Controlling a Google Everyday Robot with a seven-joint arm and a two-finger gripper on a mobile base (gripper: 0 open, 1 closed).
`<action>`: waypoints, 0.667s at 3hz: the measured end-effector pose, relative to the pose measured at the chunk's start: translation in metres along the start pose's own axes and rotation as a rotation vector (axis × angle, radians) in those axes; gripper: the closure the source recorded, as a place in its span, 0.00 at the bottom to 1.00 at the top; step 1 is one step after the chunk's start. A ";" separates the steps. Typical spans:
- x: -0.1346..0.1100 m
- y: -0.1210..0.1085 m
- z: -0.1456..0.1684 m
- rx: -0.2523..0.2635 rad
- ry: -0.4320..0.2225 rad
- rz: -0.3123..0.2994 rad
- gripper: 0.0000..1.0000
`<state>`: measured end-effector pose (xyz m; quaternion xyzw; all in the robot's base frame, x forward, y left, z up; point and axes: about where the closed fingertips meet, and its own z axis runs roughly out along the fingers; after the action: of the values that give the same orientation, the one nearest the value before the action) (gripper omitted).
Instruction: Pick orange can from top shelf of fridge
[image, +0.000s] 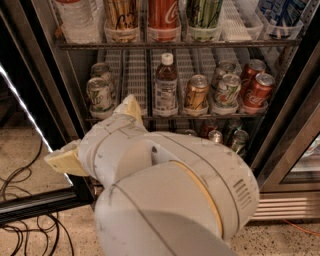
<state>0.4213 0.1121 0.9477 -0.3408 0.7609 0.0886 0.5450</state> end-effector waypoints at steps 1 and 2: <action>-0.001 -0.025 -0.006 0.080 -0.045 0.017 0.00; -0.001 -0.025 -0.006 0.080 -0.045 0.017 0.00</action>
Offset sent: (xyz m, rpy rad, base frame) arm 0.0085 -0.0144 0.0073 0.0232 -0.0519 -0.0469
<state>0.4321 0.0899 0.9567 -0.3104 0.7542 0.0703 0.5743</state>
